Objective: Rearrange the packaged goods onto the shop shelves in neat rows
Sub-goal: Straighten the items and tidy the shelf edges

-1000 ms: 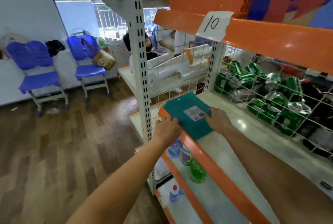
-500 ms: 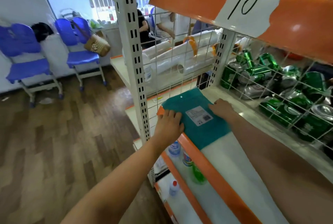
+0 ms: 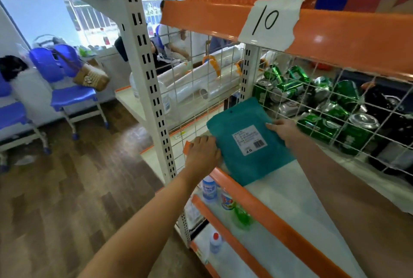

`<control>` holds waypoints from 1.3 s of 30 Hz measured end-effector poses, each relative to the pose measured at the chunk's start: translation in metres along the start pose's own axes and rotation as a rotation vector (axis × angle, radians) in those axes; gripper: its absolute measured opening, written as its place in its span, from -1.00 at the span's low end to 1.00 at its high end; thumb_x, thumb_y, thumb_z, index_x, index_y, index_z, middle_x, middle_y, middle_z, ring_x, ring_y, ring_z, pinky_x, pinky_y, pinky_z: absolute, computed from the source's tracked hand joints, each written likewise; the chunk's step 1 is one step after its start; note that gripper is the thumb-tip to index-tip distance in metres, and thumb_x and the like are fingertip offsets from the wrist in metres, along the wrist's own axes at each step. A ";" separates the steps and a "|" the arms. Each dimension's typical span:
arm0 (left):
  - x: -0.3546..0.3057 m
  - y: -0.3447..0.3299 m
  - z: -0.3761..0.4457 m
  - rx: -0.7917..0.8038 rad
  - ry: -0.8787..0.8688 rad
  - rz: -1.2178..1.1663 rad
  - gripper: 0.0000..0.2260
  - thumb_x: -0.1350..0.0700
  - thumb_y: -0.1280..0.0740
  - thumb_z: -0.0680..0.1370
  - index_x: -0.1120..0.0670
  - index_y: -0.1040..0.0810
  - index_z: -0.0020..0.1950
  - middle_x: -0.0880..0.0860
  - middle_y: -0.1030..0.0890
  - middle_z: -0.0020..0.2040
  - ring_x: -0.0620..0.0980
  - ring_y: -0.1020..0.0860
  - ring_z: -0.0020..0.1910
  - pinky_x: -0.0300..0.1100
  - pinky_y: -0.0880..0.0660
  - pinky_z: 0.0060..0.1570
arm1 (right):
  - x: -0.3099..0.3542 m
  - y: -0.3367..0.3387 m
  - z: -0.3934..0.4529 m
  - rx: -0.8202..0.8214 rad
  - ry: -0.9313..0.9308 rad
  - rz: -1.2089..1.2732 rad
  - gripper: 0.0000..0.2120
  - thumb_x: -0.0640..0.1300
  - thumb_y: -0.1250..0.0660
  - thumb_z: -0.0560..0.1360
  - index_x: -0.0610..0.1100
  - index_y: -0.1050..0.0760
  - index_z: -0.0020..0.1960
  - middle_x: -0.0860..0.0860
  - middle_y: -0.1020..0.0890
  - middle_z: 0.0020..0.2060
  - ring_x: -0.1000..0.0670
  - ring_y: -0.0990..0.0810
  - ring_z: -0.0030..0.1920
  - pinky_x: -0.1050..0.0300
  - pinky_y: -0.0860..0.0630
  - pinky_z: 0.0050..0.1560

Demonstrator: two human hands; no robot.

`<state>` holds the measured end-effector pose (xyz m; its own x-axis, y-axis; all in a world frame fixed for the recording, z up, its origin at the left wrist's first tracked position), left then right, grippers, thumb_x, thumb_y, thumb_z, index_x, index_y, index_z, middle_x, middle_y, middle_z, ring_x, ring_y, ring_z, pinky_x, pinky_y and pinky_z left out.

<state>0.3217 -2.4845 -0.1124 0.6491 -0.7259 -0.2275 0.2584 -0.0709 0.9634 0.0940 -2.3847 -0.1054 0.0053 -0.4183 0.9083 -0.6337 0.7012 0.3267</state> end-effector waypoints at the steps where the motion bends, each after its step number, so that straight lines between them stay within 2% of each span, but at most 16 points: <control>1: -0.002 0.003 0.002 0.008 -0.007 -0.009 -0.67 0.01 -0.10 0.62 0.09 -0.34 0.34 0.09 -0.41 0.33 0.08 -0.34 0.31 -0.03 -0.30 0.24 | -0.004 0.008 -0.006 -0.035 -0.006 0.030 -0.66 -0.18 -0.37 0.51 -0.29 -0.48 0.24 -0.20 -0.61 0.07 -0.11 -0.58 -0.15 0.06 -0.54 -0.15; 3: -0.005 0.009 0.006 0.016 -0.025 -0.029 -0.66 -0.02 -0.10 0.62 0.06 -0.33 0.36 0.08 -0.40 0.34 0.07 -0.33 0.32 -0.02 -0.34 0.21 | -0.013 0.023 -0.018 -0.109 -0.020 0.107 -0.69 -0.18 -0.36 0.52 -0.29 -0.49 0.21 -0.19 -0.61 0.07 -0.14 -0.60 -0.13 0.07 -0.55 -0.19; 6: -0.011 0.014 0.007 0.022 -0.072 -0.075 -0.65 -0.04 -0.13 0.61 0.03 -0.32 0.37 0.07 -0.39 0.34 0.07 -0.34 0.32 0.00 -0.35 0.23 | -0.025 0.047 -0.044 -0.253 -0.037 0.185 -0.68 -0.16 -0.37 0.51 -0.27 -0.48 0.22 -0.15 -0.60 0.05 -0.16 -0.59 -0.01 -0.04 -0.56 0.03; 8: -0.017 0.015 0.005 0.027 -0.116 -0.079 -0.64 -0.04 -0.14 0.61 0.04 -0.32 0.38 0.09 -0.40 0.35 0.09 -0.34 0.33 -0.01 -0.34 0.26 | -0.031 0.062 -0.064 -0.348 -0.016 0.191 -0.65 -0.12 -0.38 0.50 -0.29 -0.48 0.21 -0.16 -0.61 0.07 -0.16 -0.60 0.01 -0.09 -0.56 0.09; 10: -0.023 0.016 0.000 0.034 -0.152 -0.092 -0.61 -0.04 -0.15 0.61 0.05 -0.32 0.40 0.10 -0.40 0.36 0.10 -0.32 0.35 -0.02 -0.32 0.28 | -0.039 0.075 -0.086 -0.443 -0.002 0.217 -0.65 -0.10 -0.38 0.49 -0.29 -0.51 0.18 -0.20 -0.63 0.07 -0.16 -0.61 0.00 -0.05 -0.57 0.05; 14: -0.040 0.017 -0.017 0.063 -0.247 -0.153 -0.60 -0.03 -0.16 0.61 0.08 -0.32 0.41 0.12 -0.41 0.36 0.12 -0.31 0.36 0.01 -0.31 0.29 | -0.046 0.095 -0.144 -0.629 0.023 0.269 -0.71 -0.11 -0.36 0.51 -0.26 -0.52 0.14 -0.11 -0.62 0.02 -0.08 -0.57 -0.06 0.09 -0.51 -0.09; 17: -0.058 0.015 -0.033 0.071 -0.328 -0.173 -0.62 -0.02 -0.15 0.61 0.10 -0.34 0.39 0.12 -0.44 0.34 0.13 -0.34 0.33 0.01 -0.34 0.24 | -0.059 0.105 -0.187 -0.747 0.028 0.337 -0.69 -0.10 -0.33 0.53 -0.27 -0.48 0.19 -0.17 -0.61 0.07 -0.15 -0.60 0.00 0.00 -0.56 -0.03; 20: -0.078 0.015 -0.050 0.074 -0.403 -0.198 -0.63 0.00 -0.15 0.62 0.11 -0.35 0.38 0.13 -0.44 0.33 0.13 -0.36 0.31 0.00 -0.35 0.24 | -0.073 0.114 -0.228 -0.846 0.033 0.390 -0.70 -0.15 -0.30 0.55 -0.31 -0.46 0.21 -0.22 -0.60 0.09 -0.19 -0.59 0.00 0.04 -0.53 -0.06; 22: -0.091 0.014 -0.063 0.097 -0.435 -0.229 -0.63 0.02 -0.16 0.61 0.12 -0.35 0.39 0.15 -0.43 0.34 0.15 -0.36 0.31 0.00 -0.34 0.25 | -0.083 0.120 -0.256 -0.926 0.026 0.424 -0.70 -0.15 -0.31 0.55 -0.29 -0.46 0.22 -0.18 -0.60 0.08 -0.13 -0.58 0.00 0.07 -0.51 -0.03; 26: -0.114 0.006 -0.087 0.128 -0.495 -0.254 -0.64 0.02 -0.17 0.61 0.13 -0.37 0.36 0.15 -0.46 0.32 0.16 -0.37 0.30 -0.04 -0.34 0.24 | -0.109 0.129 -0.302 -0.969 -0.028 0.552 -0.68 -0.13 -0.31 0.55 -0.27 -0.44 0.24 -0.16 -0.59 0.13 -0.12 -0.58 0.00 0.04 -0.55 0.04; 29: -0.132 0.001 -0.102 0.137 -0.517 -0.302 -0.66 0.02 -0.19 0.60 0.13 -0.40 0.33 0.16 -0.50 0.27 0.16 -0.40 0.28 -0.05 -0.32 0.25 | -0.127 0.135 -0.329 -0.941 -0.020 0.652 -0.72 -0.14 -0.30 0.56 -0.27 -0.45 0.20 -0.14 -0.62 0.06 -0.06 -0.61 -0.15 0.09 -0.57 -0.15; 33: -0.158 -0.006 -0.140 0.186 -0.507 -0.358 -0.68 0.03 -0.19 0.60 0.12 -0.41 0.31 0.14 -0.49 0.28 0.15 -0.39 0.28 -0.05 -0.31 0.27 | -0.151 0.147 -0.380 -1.023 -0.078 0.634 -0.70 -0.12 -0.31 0.55 -0.23 -0.45 0.22 -0.12 -0.60 0.07 -0.13 -0.59 -0.02 0.04 -0.54 -0.01; 36: -0.173 -0.014 -0.174 0.211 -0.518 -0.350 -0.68 0.02 -0.18 0.61 0.11 -0.41 0.31 0.13 -0.49 0.28 0.16 -0.40 0.27 -0.06 -0.29 0.26 | -0.170 0.148 -0.413 -1.021 -0.082 0.673 -0.78 -0.15 -0.29 0.56 -0.23 -0.46 0.16 -0.10 -0.57 -0.04 -0.06 -0.56 -0.19 0.09 -0.53 -0.13; 39: -0.181 -0.023 -0.207 0.274 -0.544 -0.367 -0.69 0.02 -0.15 0.62 0.13 -0.41 0.31 0.19 -0.49 0.25 0.19 -0.42 0.23 -0.03 -0.31 0.21 | -0.188 0.145 -0.441 -1.032 -0.080 0.718 -0.78 -0.19 -0.31 0.55 -0.27 -0.47 0.15 -0.15 -0.59 -0.03 -0.11 -0.58 -0.10 0.04 -0.55 -0.06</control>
<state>0.3461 -2.2096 -0.1222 0.0865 -0.8557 -0.5102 0.1564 -0.4941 0.8552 0.3427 -1.9498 -0.1137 -0.1589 0.2350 0.9589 0.4247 0.8931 -0.1485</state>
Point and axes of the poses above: each hand's wrist, its own z-axis towards the middle knuckle, its own y-axis out of the back of the hand, x = y × z, the point moved 7 cm from there along z, towards the middle knuckle
